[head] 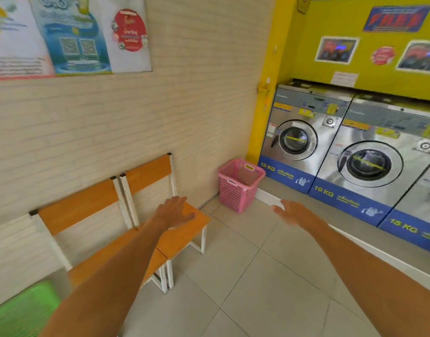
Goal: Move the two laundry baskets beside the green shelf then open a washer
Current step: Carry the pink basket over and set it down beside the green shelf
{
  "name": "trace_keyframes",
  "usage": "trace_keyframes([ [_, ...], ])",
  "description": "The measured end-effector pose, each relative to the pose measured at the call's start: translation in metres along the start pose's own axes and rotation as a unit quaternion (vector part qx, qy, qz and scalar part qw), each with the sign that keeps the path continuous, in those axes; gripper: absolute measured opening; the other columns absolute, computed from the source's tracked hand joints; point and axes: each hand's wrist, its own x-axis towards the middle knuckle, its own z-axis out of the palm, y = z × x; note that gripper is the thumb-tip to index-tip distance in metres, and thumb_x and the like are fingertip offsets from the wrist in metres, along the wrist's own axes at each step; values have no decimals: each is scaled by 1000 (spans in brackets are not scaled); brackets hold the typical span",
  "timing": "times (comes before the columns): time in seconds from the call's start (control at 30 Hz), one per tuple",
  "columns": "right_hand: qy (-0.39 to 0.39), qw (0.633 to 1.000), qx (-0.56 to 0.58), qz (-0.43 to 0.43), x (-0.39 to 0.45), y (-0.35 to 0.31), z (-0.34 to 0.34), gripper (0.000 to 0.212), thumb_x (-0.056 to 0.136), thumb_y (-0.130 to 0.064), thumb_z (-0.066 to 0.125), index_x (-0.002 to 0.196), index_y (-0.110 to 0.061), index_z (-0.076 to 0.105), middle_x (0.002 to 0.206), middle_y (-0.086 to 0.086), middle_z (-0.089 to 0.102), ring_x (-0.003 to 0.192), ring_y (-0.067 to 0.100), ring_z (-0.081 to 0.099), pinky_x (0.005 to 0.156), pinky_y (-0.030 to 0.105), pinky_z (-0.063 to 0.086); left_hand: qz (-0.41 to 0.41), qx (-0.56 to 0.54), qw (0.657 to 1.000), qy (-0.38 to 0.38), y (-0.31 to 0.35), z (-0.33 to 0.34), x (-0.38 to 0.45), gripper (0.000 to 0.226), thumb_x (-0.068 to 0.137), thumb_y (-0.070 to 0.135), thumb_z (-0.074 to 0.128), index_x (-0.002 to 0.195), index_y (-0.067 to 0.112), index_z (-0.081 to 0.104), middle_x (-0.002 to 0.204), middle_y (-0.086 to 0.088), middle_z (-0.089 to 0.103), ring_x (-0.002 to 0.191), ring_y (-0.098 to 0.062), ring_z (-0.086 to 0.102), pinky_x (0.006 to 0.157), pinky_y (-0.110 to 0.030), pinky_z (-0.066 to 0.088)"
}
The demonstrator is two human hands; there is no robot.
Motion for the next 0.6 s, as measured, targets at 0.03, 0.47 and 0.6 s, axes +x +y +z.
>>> trace_keyframes([
  [0.03,0,1000,2,-3,10,15,-6,73,99,-61,27,154,-12,30,156,15,37,143,32,38,115,48,33,7,2,1000,-3,19,2,14,84,91,69,41,157,21,19,165,-8,20,149,-33,25,118,-51,27],
  [0.47,-12,999,46,16,194,139,-62,76,98,-61,32,154,-11,29,159,16,31,147,31,31,118,47,27,34,55,998,-28,157,2,240,84,92,70,37,157,21,18,165,-10,17,149,-33,23,118,-52,24],
  [0.6,-16,998,58,26,285,160,-83,77,98,-60,34,154,-8,29,158,16,33,146,31,33,118,44,29,43,68,996,-26,174,-13,341,84,92,70,35,157,20,17,165,-11,17,149,-33,24,117,-52,24],
])
